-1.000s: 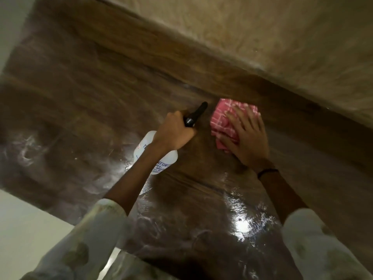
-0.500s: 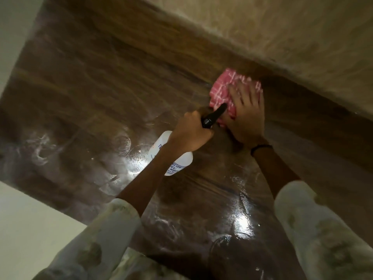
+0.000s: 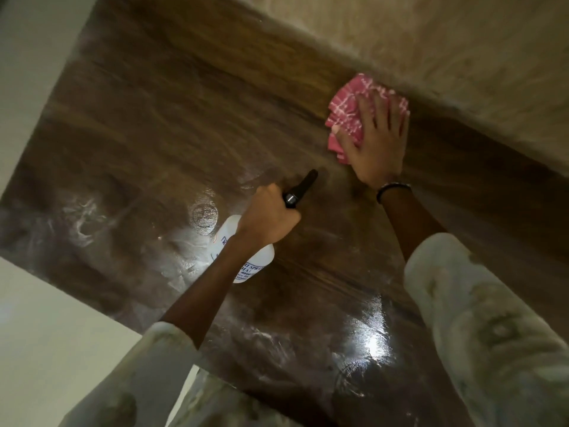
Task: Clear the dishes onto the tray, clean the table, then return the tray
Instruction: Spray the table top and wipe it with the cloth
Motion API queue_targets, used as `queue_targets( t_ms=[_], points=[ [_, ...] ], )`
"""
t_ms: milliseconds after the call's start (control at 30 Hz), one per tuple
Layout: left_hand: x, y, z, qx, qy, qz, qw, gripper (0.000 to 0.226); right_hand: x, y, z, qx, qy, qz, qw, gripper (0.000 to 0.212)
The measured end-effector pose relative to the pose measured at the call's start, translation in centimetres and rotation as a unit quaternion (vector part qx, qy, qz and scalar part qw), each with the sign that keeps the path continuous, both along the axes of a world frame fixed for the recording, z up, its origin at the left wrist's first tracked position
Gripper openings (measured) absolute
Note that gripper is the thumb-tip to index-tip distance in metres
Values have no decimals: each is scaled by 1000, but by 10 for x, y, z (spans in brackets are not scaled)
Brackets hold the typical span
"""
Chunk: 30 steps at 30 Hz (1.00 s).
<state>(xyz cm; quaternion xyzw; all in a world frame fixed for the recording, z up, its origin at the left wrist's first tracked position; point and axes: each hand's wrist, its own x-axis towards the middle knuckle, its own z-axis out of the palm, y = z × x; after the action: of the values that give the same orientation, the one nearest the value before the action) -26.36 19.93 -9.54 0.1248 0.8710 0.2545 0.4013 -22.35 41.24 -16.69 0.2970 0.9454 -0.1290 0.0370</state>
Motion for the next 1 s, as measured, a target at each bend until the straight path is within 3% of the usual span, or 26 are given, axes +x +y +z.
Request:
queue_targets(
  t_ms=[200, 300, 400, 467, 600, 733, 800, 867, 1000],
  points=[
    [18, -26, 8, 17, -40, -32, 999, 15, 69, -16, 9, -15, -23, 180, 983, 75],
    [28, -38, 12, 32, -42, -45, 998, 22, 99, -9, 8, -12, -14, 90, 996, 73],
    [33, -48, 11, 51, -32, -46, 997, 27, 72, -18, 3, 2, 2, -38, 999, 72],
    [36, -54, 9, 59, -27, -37, 997, 27, 43, -36, 1, -4, 11, -63, 998, 74],
    [40, -60, 7, 65, -8, -29, 997, 30, 25, -86, -1, -21, 13, 76, 997, 69],
    [46, -62, 14, 71, -12, -44, 996, 20, 87, -97, 2, -19, -10, 177, 984, 70],
    [49, -63, 15, 76, -13, -61, 995, 23, 131, -80, 4, -13, -28, 138, 990, 70],
    [53, -65, 13, 77, -21, -72, 994, 27, 158, -58, 9, -5, -31, 37, 999, 70],
    [65, -71, 10, 84, -16, -76, 993, 27, 132, -41, 8, -4, -18, -118, 993, 78]
  ],
)
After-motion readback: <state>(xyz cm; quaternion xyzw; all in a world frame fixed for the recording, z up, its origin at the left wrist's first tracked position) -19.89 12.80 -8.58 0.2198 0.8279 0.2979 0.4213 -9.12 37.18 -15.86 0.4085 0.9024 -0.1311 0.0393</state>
